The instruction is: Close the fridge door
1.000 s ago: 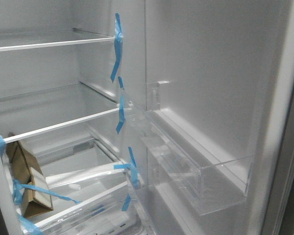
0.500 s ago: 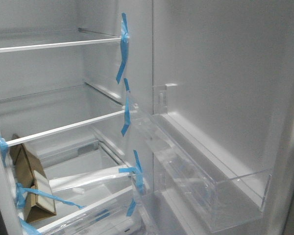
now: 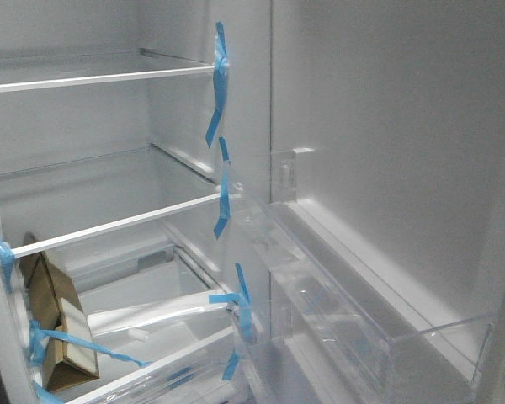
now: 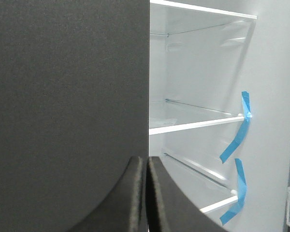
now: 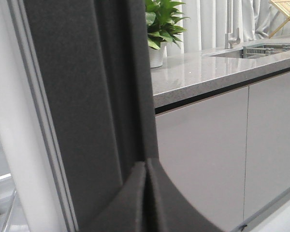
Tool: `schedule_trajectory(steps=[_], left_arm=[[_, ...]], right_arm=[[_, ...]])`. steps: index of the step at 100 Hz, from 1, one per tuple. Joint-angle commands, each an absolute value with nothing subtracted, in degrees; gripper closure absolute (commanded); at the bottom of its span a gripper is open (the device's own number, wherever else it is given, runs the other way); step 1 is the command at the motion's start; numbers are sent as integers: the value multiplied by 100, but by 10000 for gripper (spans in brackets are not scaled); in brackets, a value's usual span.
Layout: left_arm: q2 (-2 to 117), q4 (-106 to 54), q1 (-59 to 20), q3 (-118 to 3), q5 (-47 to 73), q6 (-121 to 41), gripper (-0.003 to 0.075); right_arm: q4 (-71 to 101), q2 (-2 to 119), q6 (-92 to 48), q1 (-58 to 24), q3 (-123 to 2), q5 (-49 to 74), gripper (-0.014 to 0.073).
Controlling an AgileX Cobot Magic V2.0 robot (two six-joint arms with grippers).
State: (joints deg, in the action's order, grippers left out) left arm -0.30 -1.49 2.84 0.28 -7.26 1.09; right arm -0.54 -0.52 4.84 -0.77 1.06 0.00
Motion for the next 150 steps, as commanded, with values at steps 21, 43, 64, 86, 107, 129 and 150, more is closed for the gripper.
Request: schedule_trajectory(steps=[21,43,64,86,107,129,150], left_arm=[[-147,-172,263,230,-1144,134,740],[-147,-172,263,230,-1144,134,740],[-147,-172,263,230,-1144,134,740],[-147,-172,263,230,-1144,134,740],[-147,-172,263,230,-1144,134,740],[-147,-172,263,230,-1144,134,740],[-147,-172,263,230,-1144,134,740]], right_arm=[[-127,-174,483,-74,199,-485,639],[-127,-174,483,-74,199,-485,639],[-127,-174,483,-74,199,-485,639],[346,-174,495,-74,-78,-102,639],[619,-61,495,-74,-1310,1249,639],[605,411,495,-74,-2741,2516,639],[638,667,495,-74,-3668,2795,639]])
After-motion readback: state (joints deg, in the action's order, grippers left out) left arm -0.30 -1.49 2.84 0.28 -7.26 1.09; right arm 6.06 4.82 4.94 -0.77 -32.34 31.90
